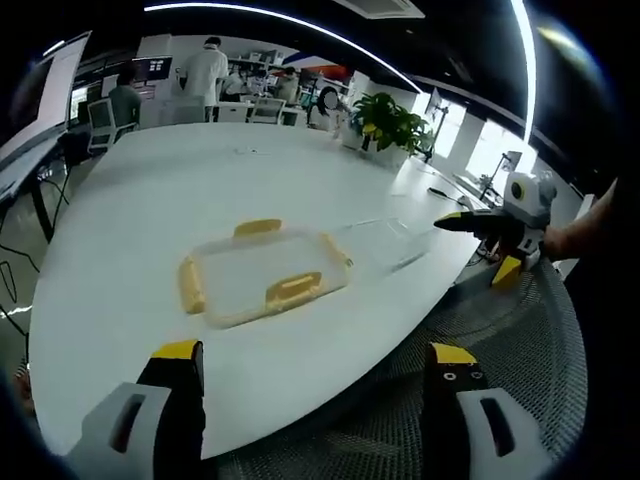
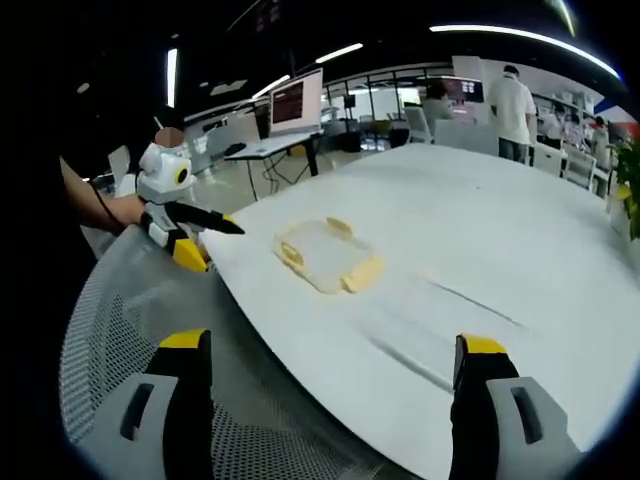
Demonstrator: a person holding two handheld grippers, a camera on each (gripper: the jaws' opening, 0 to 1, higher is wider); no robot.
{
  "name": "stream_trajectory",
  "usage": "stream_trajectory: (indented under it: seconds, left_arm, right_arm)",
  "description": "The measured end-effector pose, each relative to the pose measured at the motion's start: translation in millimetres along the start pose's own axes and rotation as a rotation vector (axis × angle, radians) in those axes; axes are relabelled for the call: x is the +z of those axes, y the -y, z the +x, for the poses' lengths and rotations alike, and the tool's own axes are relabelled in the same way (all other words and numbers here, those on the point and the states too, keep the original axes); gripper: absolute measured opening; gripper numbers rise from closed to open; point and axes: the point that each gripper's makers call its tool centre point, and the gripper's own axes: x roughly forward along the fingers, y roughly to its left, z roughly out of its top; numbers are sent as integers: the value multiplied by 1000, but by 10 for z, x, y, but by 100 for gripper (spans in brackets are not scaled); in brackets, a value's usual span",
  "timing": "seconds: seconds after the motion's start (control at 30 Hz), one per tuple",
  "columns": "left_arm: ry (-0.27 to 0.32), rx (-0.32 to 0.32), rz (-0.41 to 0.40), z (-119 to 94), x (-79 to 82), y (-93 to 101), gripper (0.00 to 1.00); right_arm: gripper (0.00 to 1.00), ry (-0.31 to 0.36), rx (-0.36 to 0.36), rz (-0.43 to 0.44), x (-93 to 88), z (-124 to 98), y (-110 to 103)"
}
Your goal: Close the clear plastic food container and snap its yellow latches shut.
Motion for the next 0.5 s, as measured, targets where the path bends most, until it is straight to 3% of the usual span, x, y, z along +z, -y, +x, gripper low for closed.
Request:
stream_trajectory:
  seconds: [0.33, 0.5]
  left_arm:
    - [18, 4, 21, -3, 70, -17, 87]
    - [-18, -23, 52, 25, 30, 31, 86]
  right_arm:
    - [97, 0, 11, -37, 66, -15, -2]
    - [93, 31, 9, -39, 175, -54, -6]
